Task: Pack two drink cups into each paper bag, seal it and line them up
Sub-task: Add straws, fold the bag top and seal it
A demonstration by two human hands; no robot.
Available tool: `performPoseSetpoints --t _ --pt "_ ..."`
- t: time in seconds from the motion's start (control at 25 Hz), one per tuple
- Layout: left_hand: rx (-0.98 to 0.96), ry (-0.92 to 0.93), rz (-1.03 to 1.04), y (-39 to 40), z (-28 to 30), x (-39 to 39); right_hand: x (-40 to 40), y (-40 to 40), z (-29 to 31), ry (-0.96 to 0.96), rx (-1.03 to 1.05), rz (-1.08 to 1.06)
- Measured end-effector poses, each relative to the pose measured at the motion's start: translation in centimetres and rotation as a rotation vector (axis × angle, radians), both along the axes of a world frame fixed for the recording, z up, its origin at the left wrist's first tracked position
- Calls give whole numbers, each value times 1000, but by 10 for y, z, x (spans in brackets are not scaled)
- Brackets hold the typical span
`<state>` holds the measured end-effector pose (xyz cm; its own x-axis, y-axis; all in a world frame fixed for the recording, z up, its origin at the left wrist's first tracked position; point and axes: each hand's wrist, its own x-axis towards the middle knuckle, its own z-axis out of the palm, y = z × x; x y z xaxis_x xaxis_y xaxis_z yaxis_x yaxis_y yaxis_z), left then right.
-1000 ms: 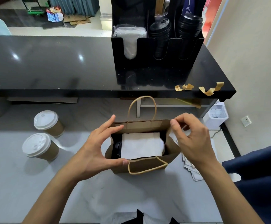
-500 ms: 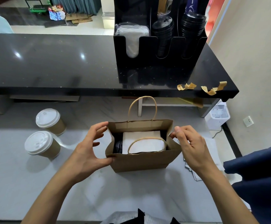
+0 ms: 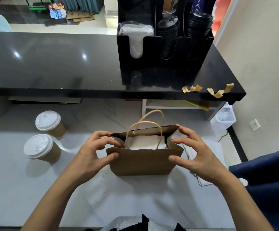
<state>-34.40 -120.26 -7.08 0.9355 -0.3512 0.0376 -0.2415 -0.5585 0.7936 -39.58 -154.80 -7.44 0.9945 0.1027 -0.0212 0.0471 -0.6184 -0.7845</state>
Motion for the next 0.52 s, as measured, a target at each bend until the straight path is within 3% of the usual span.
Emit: performPoseSetpoints --t 0.28,0.52 --pt "-124 19 143 -8 -7 4 7 -2 -5 -184 42 -85" --pt "-104 23 19 -11 -11 4 6 -1 -14 -172 97 -198"
